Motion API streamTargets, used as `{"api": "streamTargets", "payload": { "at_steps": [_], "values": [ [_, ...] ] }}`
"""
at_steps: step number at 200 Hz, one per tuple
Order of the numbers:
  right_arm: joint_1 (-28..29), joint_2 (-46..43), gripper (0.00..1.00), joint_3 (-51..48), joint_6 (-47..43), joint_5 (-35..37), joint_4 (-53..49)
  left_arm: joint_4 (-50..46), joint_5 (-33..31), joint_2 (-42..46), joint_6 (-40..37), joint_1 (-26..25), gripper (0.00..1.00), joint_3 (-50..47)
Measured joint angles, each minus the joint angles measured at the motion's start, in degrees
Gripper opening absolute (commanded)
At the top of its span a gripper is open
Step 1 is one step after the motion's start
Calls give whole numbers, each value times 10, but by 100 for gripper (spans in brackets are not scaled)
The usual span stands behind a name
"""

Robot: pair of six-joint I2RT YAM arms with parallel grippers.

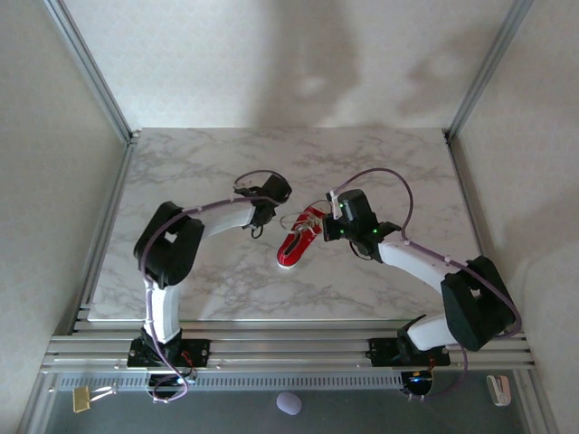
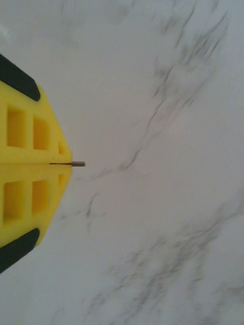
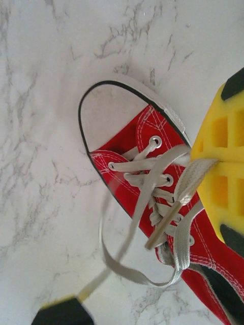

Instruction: Tie the shoes

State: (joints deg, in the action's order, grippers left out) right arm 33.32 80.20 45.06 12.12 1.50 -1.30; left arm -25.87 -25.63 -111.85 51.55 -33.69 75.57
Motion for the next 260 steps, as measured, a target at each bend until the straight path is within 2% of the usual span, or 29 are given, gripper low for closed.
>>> {"api": "streamTargets", "payload": {
  "at_steps": [46,110,197,260],
  "values": [
    [0,-28,0,0,22,35,-18,33,-31,104,-16,64,0,-86],
    [0,-59,0,-3,45,94,-62,51,-40,137,-38,143,0,-143],
    [0,-88,0,-5,84,229,-177,73,-35,188,-63,207,0,-169],
    [-21,-165,0,-53,153,312,-252,99,-22,163,-91,212,0,-145]
  ]
}}
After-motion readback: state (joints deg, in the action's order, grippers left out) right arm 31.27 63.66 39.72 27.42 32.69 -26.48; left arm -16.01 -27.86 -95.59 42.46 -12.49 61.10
